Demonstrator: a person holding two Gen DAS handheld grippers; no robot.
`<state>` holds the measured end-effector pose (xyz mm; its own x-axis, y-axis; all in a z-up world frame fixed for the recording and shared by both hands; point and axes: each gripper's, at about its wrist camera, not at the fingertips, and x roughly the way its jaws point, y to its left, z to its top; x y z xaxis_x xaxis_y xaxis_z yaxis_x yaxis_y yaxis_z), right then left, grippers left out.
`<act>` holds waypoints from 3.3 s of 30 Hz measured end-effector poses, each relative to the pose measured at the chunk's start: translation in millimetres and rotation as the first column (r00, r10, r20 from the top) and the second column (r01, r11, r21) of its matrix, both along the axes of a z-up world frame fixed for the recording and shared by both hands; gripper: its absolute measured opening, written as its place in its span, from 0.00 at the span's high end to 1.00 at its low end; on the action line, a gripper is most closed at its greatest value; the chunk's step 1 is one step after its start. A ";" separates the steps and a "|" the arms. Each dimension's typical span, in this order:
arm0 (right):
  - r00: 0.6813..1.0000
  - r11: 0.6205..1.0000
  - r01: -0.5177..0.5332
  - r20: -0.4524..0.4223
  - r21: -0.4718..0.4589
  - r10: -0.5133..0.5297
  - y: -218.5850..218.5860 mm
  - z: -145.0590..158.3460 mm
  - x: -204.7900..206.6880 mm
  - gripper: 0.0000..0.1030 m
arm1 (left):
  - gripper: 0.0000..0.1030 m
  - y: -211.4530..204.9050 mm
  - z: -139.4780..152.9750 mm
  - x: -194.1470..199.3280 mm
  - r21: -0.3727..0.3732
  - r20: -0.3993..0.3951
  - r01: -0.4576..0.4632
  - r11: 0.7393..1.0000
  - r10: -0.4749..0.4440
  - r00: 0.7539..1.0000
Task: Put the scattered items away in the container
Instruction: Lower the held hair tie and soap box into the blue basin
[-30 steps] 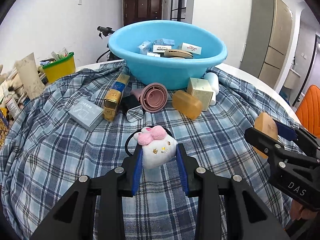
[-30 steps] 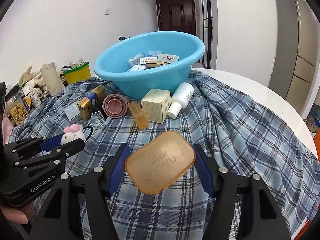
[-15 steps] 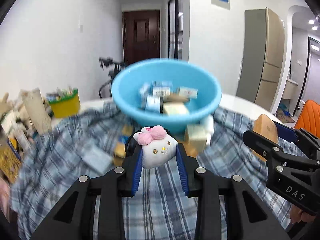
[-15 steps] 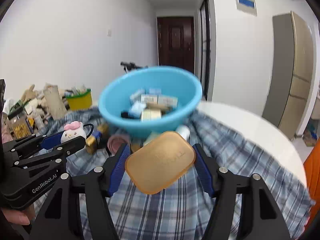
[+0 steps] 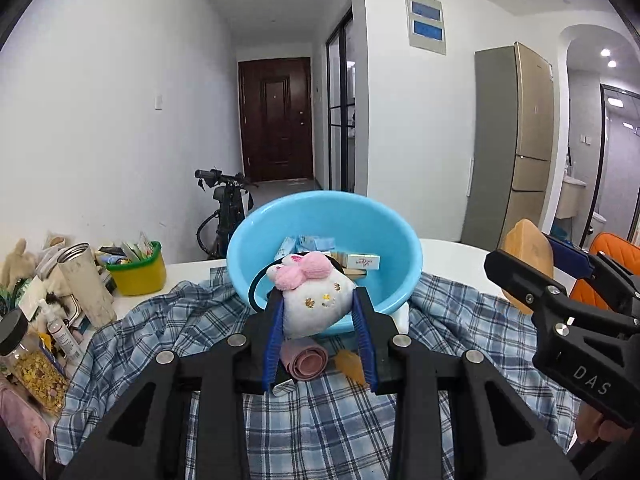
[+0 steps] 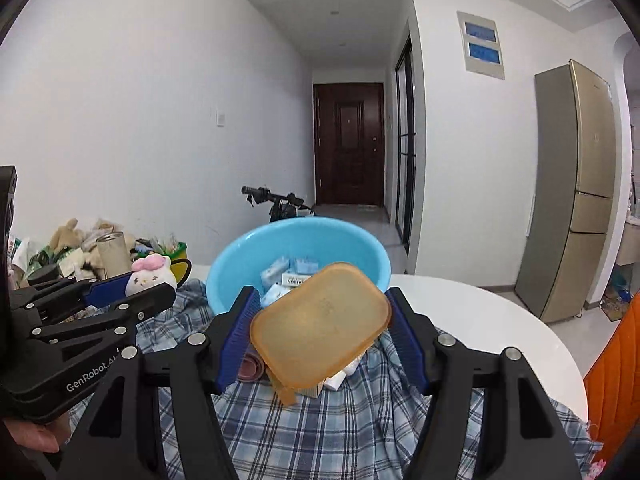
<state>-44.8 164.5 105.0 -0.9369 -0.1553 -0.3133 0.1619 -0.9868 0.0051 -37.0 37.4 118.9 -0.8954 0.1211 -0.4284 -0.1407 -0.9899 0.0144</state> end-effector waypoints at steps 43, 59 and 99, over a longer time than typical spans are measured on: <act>0.998 0.998 -0.010 0.067 0.067 0.005 -20.9 9.4 -235.3 0.39 | 0.67 -17.3 -1.1 -247.8 0.024 0.038 0.010 1.000 -0.011 0.999; 0.969 0.998 -0.021 0.246 0.066 0.004 -18.2 5.7 -306.3 0.39 | 0.66 -16.4 2.8 -331.3 0.045 0.160 -0.012 0.999 0.005 0.987; 0.765 0.990 -0.116 0.643 0.086 0.034 -17.1 -79.6 -369.4 0.39 | 0.66 -14.9 -91.7 -379.7 0.059 0.605 -0.034 0.998 -0.009 0.796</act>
<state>-414.2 147.4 25.4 -0.5002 -0.1418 -0.8542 0.2354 -0.9716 0.0235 -416.7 22.5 27.2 -0.4585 0.1572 -0.8747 -0.0872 -0.9874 -0.1317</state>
